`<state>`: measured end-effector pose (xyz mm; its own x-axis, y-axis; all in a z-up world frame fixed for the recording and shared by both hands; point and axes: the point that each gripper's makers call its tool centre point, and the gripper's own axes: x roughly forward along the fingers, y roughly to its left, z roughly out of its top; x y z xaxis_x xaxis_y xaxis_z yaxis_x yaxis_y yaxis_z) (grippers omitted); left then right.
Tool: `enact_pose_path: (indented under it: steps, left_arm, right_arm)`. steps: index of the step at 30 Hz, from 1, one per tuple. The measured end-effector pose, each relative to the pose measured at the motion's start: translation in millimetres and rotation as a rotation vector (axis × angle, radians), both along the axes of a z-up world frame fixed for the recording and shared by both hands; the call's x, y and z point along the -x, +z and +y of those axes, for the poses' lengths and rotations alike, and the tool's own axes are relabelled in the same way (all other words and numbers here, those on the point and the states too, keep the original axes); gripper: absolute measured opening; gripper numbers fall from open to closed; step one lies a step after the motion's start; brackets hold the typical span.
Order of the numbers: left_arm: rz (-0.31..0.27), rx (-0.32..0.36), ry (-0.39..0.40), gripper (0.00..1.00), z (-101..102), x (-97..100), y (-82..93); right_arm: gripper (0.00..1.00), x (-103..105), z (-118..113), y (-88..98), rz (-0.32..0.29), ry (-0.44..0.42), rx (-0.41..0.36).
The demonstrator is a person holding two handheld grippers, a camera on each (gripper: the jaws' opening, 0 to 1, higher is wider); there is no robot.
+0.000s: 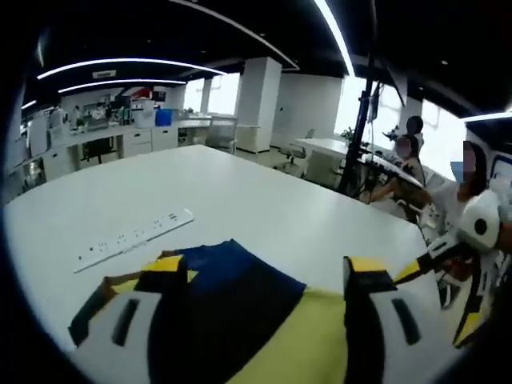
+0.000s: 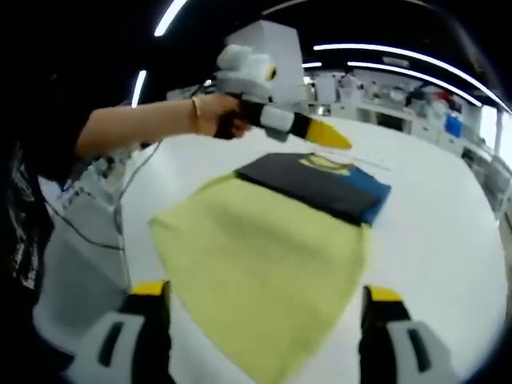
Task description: Fold the garment on the visible template until the final outline fits inside the template.
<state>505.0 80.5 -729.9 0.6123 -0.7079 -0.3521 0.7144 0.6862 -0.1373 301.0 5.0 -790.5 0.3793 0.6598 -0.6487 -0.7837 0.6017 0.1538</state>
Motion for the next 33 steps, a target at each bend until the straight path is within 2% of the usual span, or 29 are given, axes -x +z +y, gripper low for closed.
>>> enact_pose_path:
  steps: [7, 13, 23, 27, 33]
  left_arm:
    - [-0.036, -0.034, 0.022, 0.99, 32.7, 23.2, -1.2]
    - [-0.026, -0.037, 0.044, 0.99, 57.8, 44.6, -1.9]
    - [-0.034, -0.049, 0.056, 0.99, 81.1, 77.5, -2.3]
    - [-0.030, -0.083, 0.059, 0.99, 93.4, 96.4, -9.0]
    - [-0.021, -0.096, 0.063, 0.99, 113.9, 129.6, -14.1]
  right_arm:
    - [0.99, 7.2, -0.7, -10.1, 0.020, 0.059, 0.045]
    - [0.99, 10.2, 1.1, -12.8, 0.020, 0.088, 0.068]
    - [0.99, 16.9, 1.3, -17.1, 0.026, 0.106, 0.094]
    - [0.99, 17.4, -1.6, -19.4, 0.018, 0.110, 0.109]
    - [0.99, 19.3, -6.4, -24.0, -0.001, 0.125, 0.139]
